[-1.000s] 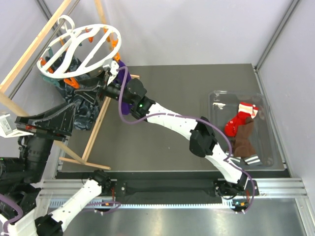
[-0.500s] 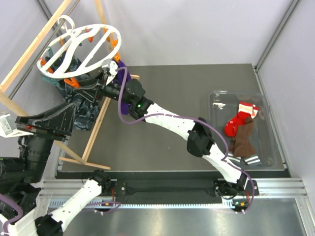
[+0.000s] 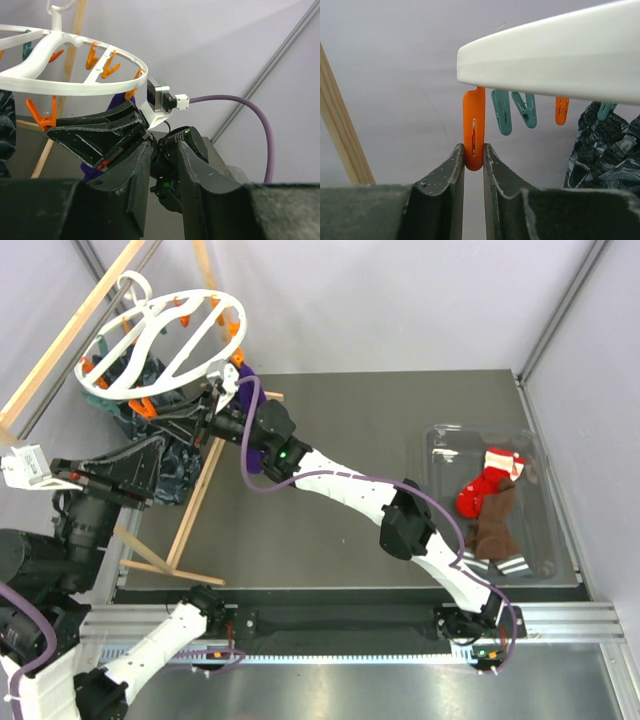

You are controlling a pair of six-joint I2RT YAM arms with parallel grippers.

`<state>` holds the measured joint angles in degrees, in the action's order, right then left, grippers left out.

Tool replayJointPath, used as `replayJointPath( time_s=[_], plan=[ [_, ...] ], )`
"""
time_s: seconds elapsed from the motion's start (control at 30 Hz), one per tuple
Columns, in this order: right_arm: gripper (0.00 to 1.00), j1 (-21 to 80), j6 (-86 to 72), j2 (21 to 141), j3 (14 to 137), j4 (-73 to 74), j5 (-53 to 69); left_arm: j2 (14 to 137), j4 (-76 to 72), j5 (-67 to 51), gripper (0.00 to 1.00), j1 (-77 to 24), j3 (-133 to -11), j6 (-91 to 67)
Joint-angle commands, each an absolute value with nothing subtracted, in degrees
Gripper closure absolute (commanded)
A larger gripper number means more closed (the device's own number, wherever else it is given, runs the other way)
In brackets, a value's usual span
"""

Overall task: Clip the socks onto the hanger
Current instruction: Open the clamp at the hanger.

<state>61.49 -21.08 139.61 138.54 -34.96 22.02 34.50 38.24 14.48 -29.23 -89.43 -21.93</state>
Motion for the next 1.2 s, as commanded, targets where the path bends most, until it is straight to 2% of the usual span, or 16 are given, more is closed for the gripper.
replayJointPath(
  time_s=[0.0,0.23,0.33,0.53,0.77,1.0,1.17],
  plan=[
    [1.0,62.6,-20.5,135.5,140.0,-34.6,23.3,37.9,41.4,18.2,0.67,-29.0,-92.7,-24.0],
    [1.0,62.1,-16.3,123.2,125.1,-27.8,20.2,44.8,44.7,19.9,0.64,-29.0,-94.9,-26.4],
    [1.0,61.5,-15.7,118.9,122.7,-23.0,19.6,46.8,44.6,20.7,0.61,-29.0,-94.7,-28.2],
    [1.0,59.7,-14.3,114.9,124.7,-9.9,20.9,47.8,41.0,22.8,0.51,-29.0,-91.5,-34.5],
    [1.0,56.9,-14.2,111.3,123.4,-3.6,24.8,48.4,38.8,27.3,0.49,-29.0,-89.4,-43.6],
    [1.0,55.2,-14.7,110.4,122.4,-3.6,27.9,49.3,36.8,30.0,0.48,-29.0,-88.0,-54.4],
    [1.0,55.0,-15.0,110.0,122.2,-4.0,29.3,51.4,38.4,31.2,0.48,-29.0,-90.1,-55.3]
  ],
)
